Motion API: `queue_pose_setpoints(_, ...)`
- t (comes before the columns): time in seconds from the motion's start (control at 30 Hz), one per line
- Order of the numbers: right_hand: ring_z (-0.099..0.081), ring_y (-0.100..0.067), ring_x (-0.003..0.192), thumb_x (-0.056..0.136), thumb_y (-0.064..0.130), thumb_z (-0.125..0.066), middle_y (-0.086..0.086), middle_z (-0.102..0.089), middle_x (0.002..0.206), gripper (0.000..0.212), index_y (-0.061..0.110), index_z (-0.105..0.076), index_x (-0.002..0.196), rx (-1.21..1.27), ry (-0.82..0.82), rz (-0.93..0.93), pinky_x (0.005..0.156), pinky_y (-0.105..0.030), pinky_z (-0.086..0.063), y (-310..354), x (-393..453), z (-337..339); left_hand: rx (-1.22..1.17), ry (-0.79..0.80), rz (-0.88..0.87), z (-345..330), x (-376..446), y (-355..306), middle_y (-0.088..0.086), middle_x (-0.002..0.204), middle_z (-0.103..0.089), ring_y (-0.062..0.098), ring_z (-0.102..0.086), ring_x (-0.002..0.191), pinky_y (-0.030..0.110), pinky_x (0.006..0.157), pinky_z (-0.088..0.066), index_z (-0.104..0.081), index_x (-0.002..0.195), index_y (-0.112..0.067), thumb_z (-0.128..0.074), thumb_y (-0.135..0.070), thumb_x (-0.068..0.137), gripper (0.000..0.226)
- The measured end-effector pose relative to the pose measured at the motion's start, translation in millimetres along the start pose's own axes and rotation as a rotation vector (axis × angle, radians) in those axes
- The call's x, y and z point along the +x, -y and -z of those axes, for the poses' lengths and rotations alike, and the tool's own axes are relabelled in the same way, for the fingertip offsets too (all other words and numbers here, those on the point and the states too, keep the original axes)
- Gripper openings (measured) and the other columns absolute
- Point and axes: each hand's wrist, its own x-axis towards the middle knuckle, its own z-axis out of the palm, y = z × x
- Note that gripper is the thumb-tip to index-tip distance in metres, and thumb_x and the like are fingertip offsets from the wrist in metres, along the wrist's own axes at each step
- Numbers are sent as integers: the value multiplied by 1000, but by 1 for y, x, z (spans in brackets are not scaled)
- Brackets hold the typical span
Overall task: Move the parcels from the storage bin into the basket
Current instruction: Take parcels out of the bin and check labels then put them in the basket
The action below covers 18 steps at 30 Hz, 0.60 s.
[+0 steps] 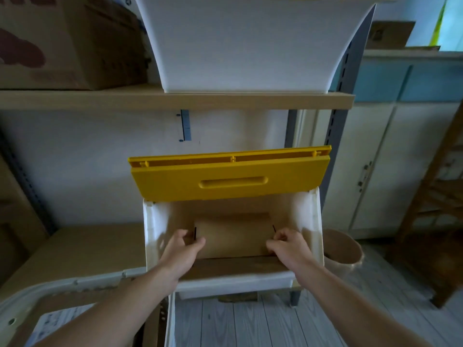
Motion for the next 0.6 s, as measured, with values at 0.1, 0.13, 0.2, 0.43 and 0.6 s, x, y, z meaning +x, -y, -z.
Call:
queue_pose_setpoints(0.1,-39,-17,64,87,11,-61,-2,-41,69,20,15,-42,82,59,-10,7,57,-30,-30,4,-20,9,-31,65,-41,25,-27,-4,-2,143,-49,23,-49,131,37,109,-39,-32,150,-27,-66,-34,97,64)
queue_pose_setpoints(0.13,-38,-17,64,88,11,-60,-2,-39,69,20,15,-42,82,80,3,4,57,-31,-29,6,-26,9,-47,66,-40,34,-37,-3,-3,136,-57,25,-56,126,38,106,-44,-39,143,-31,-69,-33,95,57)
queue_pose_setpoints(0.2,-38,-18,66,88,12,-60,-3,-40,71,20,14,-42,80,133,65,26,60,-33,-28,14,-38,5,-93,71,-48,54,-53,3,0,112,-73,31,-66,111,39,91,-51,-51,122,-33,-72,-30,92,37)
queue_pose_setpoints(0.43,-40,-23,78,89,6,-60,-9,-41,81,25,14,-38,81,231,261,171,70,-35,-31,54,-63,-46,-129,-97,-175,125,-78,13,-10,99,-76,4,-73,86,33,83,-57,-54,118,-37,-71,-22,92,34)
queue_pose_setpoints(0.6,-44,-21,73,89,3,-61,-7,-43,74,27,14,-39,78,270,301,225,68,-34,-34,78,-71,-90,-84,-220,-183,160,-82,29,0,102,-74,9,-72,88,31,81,-59,-52,122,-34,-73,-23,91,38)
